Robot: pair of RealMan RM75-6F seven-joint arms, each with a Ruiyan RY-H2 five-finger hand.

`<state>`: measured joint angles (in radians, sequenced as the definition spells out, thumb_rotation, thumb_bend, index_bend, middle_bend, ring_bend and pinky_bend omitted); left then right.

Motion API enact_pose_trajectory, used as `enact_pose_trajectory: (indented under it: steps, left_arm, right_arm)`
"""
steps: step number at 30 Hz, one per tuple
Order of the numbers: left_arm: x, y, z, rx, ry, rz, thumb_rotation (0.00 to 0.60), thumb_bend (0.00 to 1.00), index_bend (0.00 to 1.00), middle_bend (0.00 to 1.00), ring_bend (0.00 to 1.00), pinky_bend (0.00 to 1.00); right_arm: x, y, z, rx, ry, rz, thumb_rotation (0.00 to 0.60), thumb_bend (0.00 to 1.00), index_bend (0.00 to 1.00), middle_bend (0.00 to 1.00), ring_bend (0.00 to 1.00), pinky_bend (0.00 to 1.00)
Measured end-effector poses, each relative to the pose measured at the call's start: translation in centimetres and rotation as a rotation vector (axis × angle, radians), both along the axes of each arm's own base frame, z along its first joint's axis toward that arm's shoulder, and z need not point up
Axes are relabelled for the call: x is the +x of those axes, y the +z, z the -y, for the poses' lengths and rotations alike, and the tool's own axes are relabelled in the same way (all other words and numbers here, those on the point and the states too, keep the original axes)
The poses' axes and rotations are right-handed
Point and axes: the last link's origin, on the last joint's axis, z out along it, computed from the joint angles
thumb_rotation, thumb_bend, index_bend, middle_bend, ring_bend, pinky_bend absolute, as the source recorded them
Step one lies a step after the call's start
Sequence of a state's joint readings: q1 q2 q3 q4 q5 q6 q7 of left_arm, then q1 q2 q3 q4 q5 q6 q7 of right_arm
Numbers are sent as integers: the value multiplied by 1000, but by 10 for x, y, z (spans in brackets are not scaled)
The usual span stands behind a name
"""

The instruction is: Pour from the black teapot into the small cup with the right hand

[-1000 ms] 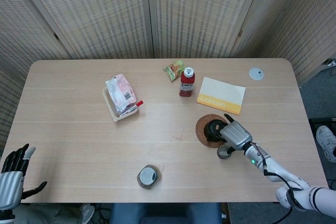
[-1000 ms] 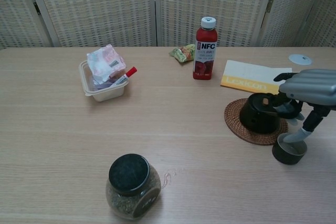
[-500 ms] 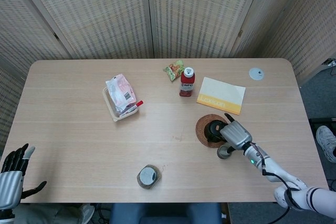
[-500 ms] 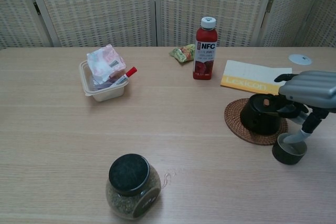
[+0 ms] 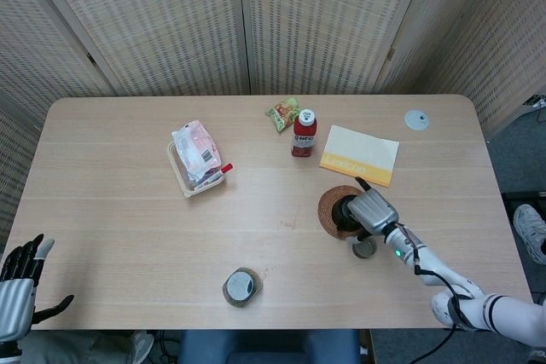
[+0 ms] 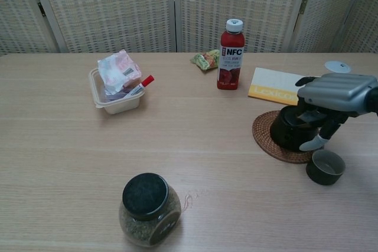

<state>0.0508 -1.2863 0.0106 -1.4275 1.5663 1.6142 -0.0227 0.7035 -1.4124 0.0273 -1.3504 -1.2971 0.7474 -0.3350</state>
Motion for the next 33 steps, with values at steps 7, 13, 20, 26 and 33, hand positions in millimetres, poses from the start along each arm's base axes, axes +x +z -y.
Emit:
enact_pose_trajectory:
  steps: [7,13,20,26,33]
  left_arm:
    - [-1,2,1,6,4,0,600,13,0,0,0,0]
    - [-1,2,1,5,6,1,600,13,0,0,0,0]
    - [0,0,-1,0,0,3,600,13,0,0,0,0]
    - [0,0,-2,-3,0,3,600,13,0,0,0,0]
    - [0,0,-2,-2,2,2,600,13,0,0,0,0]
  right_arm:
    - [6,-2,4,10,-11,16,340,0,849,913,802,0]
    - [7,5,2,6,0,24,340,0,850,916,806,0]
    - [6,14,0,-5,1,40,340,0,850,915,806,0]
    - [9,19,2,-9,-35,78,340,0,850,921,817,0]
    - [15,23,15,-23,-77,120,344,0,856,964,856,71]
